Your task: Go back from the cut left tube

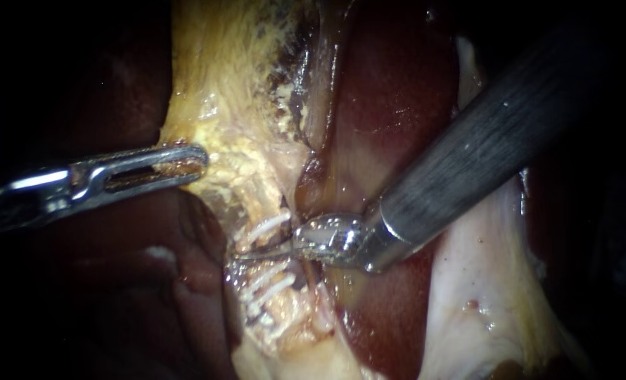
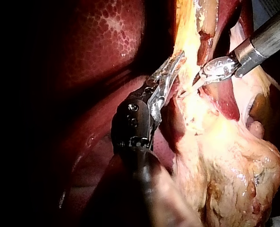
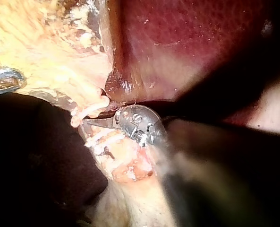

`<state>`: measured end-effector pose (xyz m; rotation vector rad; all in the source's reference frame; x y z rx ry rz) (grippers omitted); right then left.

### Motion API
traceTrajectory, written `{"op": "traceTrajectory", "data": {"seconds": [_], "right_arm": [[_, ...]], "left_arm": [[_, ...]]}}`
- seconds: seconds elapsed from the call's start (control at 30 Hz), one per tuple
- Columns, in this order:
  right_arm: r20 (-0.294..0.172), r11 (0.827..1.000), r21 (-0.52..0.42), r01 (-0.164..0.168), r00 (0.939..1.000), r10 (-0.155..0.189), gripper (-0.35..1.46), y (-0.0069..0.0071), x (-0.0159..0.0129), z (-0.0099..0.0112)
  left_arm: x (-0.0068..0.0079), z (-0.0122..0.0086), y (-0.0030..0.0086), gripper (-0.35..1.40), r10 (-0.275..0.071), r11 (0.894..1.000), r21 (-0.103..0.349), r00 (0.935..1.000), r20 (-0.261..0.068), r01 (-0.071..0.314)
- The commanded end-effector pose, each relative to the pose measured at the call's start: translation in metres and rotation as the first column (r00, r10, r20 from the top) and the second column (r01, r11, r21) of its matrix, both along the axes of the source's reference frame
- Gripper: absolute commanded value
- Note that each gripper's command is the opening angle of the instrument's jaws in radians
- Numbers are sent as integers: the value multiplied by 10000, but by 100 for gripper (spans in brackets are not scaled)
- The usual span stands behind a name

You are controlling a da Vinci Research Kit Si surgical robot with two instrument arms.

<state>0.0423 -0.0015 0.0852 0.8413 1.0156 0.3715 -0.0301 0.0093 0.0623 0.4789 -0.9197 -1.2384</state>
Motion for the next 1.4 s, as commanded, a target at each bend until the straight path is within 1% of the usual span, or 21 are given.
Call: {"op": "traceTrajectory", "data": {"seconds": [0.03,0.07,0.1,0.17,0.23,0.3,0.43,0.53,0.7,0.8,0.9,0.93,0.97,1.07,1.1,1.17,1.23,1.27,1.3,1.33,1.4], "right_arm": [[-33,10000,4,-5,10000,5,-35,0,0,-1],[-82,10000,17,-36,10000,36,-35,0,0,-1],[-118,10000,39,-28,9999,29,-13,0,0,-2],[-157,9999,33,-150,9998,150,42,1,0,-4],[-172,9995,6,-322,9993,322,78,3,0,-6],[-148,9993,-10,-374,9992,374,88,3,0,-9],[-152,9993,-9,-368,9992,368,94,2,0,-11],[-159,9994,-8,-356,9992,356,96,0,-1,-13],[-173,9995,51,-309,9994,310,108,-5,-8,-21],[-556,9981,-604,-100,9984,66,119,-9,-17,-32],[-1091,9897,-1424,120,9936,-277,126,-11,-32,-45],[-1305,9845,-1743,209,9905,-441,130,-11,-39,-51],[-1431,9797,-1996,204,9885,-497,131,-10,-45,-55],[-1636,9614,-2752,67,9851,-537,138,-2,-65,-68],[-1678,9534,-3017,2,9844,-533,140,3,-74,-72],[-1674,9421,-3350,-145,9849,-444,141,12,-87,-77],[-1704,9274,-3733,-244,9845,-427,143,22,-100,-82],[-1708,9207,-3892,-292,9844,-411,143,29,-110,-85],[-1691,9146,-4028,-347,9849,-371,143,33,-116,-88],[-1681,9045,-4246,-407,9852,-345,143,40,-125,-92],[-1618,8939,-4455,-507,9865,-247,143,48,-137,-98]], "left_arm": [[0,0,0,-35,2,10000,0,10000,7,-2],[0,0,0,-35,3,10000,0,10000,7,-3],[0,0,0,-35,4,10000,0,10000,8,-4],[1,0,0,-35,7,10000,0,10000,10,-7],[1,0,0,-35,11,10000,1,10000,12,-11],[1,1,1,-35,12,10000,1,10000,13,-12],[1,1,1,-35,15,10000,1,10000,15,-15],[2,2,1,-35,19,10000,1,10000,18,-19],[3,3,2,-35,28,10000,1,10000,24,-28],[4,4,2,-35,33,10000,1,10000,27,-33],[5,5,3,-35,20,10000,-10,10000,10,-20],[6,5,3,-35,23,10000,-10,10000,12,-23],[6,5,3,-35,24,10000,-10,10000,13,-24],[7,7,4,-35,32,10000,-10,10000,18,-32],[7,8,5,-35,15,10000,-20,10000,0,-15],[8,9,5,-35,18,10000,-21,10000,2,-18],[9,9,6,-35,1,10000,-31,10000,-17,-1],[9,9,6,-35,2,10000,-31,10000,-16,-2],[9,10,6,-35,2,10000,-31,10000,-16,-2],[9,10,6,-35,2,10000,-31,10000,-16,-2],[9,10,6,-35,3,10000,-31,10000,-16,-3]]}}
